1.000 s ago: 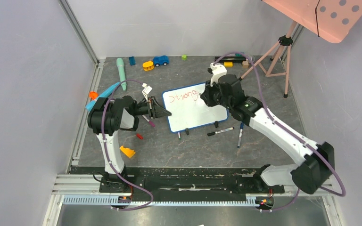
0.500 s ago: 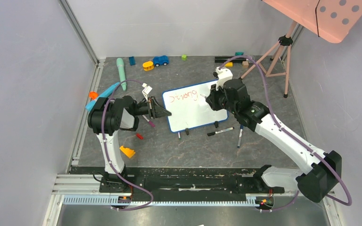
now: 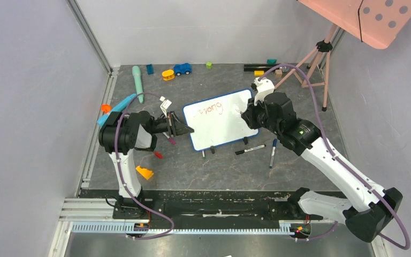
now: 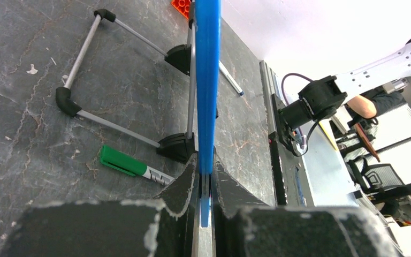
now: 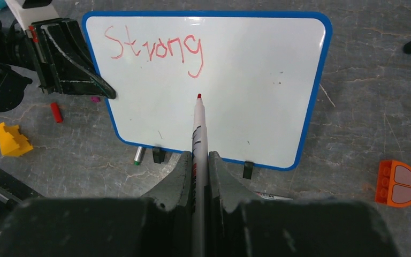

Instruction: Write a sentence on the whiteboard

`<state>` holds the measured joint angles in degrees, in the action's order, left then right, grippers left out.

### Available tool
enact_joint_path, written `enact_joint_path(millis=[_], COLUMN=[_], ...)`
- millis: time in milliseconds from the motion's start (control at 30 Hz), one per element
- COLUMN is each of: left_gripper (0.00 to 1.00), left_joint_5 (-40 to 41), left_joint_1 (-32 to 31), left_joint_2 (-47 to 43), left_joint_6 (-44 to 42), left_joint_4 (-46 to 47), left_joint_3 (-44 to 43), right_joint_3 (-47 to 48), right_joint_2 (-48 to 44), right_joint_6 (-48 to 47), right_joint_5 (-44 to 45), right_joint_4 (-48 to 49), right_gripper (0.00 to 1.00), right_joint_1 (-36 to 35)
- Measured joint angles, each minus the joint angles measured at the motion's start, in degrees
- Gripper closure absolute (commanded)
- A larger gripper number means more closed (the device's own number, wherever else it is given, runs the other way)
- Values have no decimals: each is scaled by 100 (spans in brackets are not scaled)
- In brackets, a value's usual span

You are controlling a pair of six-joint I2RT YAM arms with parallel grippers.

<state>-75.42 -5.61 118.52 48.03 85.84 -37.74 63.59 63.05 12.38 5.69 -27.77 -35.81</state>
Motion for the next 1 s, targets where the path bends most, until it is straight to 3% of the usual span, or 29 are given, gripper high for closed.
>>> enact_joint_path(millis=[200, 533, 833, 1000], left_gripper=[98, 98, 98, 98], left_joint_5=[157, 83, -13, -164], left_joint_1=[2, 0, 0, -17], left_joint_2=[-256, -258, -166, -57], left_joint_6=[-417, -463, -442, -345], left_joint_4=[-2, -11, -11, -15], left_joint_3=[411, 354, 232, 26], right_joint_3=[76, 319, -623, -682], right_joint_2=[188, 654, 249, 234], right_joint_6=[28, 57, 155, 153], right_joint_5=[131, 184, 463, 483], right_joint_4=[-15, 50, 439, 553], right_gripper=[100, 100, 100, 100], right_joint_1=[2, 4, 4, 7])
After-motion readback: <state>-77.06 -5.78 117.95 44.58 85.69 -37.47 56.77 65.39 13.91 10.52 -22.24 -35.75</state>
